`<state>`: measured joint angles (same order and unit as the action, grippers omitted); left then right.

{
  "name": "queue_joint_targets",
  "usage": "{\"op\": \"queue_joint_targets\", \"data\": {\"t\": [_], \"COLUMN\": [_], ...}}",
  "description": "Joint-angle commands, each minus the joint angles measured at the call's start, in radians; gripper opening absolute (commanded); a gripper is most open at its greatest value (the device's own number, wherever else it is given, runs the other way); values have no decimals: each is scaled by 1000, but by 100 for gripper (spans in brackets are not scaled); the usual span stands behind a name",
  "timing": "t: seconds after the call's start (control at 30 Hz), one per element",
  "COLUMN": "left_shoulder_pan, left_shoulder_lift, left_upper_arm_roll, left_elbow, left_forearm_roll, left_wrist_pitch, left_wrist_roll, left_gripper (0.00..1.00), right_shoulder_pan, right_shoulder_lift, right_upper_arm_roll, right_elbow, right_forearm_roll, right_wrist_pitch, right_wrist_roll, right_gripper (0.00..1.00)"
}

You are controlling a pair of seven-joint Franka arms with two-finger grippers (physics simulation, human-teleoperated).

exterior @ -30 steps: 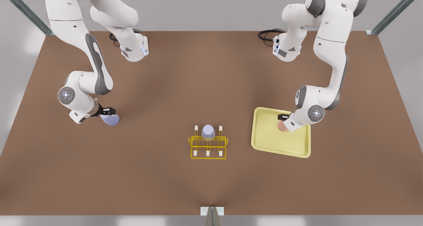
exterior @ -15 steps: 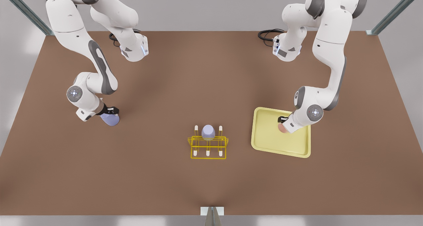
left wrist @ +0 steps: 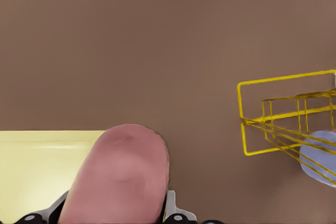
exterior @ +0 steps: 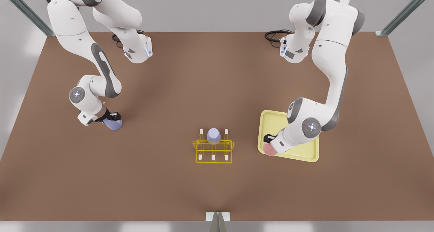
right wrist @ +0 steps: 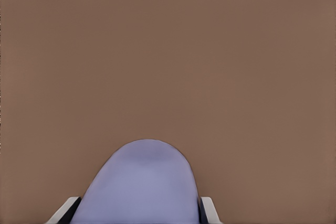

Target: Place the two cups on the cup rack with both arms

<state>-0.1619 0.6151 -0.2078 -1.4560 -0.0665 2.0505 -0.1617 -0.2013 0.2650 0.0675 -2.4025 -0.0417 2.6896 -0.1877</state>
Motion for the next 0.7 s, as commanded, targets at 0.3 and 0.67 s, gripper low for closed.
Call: {"op": "queue_joint_targets", "data": {"t": [0.3,0.67], "left_shoulder_pan": [-24,-91], "left_shoulder_lift": [273,328], "left_upper_arm_roll": [-179,-188], "left_elbow": [471,514], "left_forearm_roll": [-58,-79], "left_wrist_pitch": [-82,-10], "left_wrist_roll": [-513,-533], "left_gripper": [79,80], "right_shoulder_pan": [17,164], "right_shoulder_lift": [-18,352], "right_upper_arm_roll": [172,244], "right_elbow": [157,950], "right_forearm_roll": [112,390], "right_wrist_pitch": [-109,-597], "right_wrist_roll": [-19,31], "right_gripper": [70,70]}}
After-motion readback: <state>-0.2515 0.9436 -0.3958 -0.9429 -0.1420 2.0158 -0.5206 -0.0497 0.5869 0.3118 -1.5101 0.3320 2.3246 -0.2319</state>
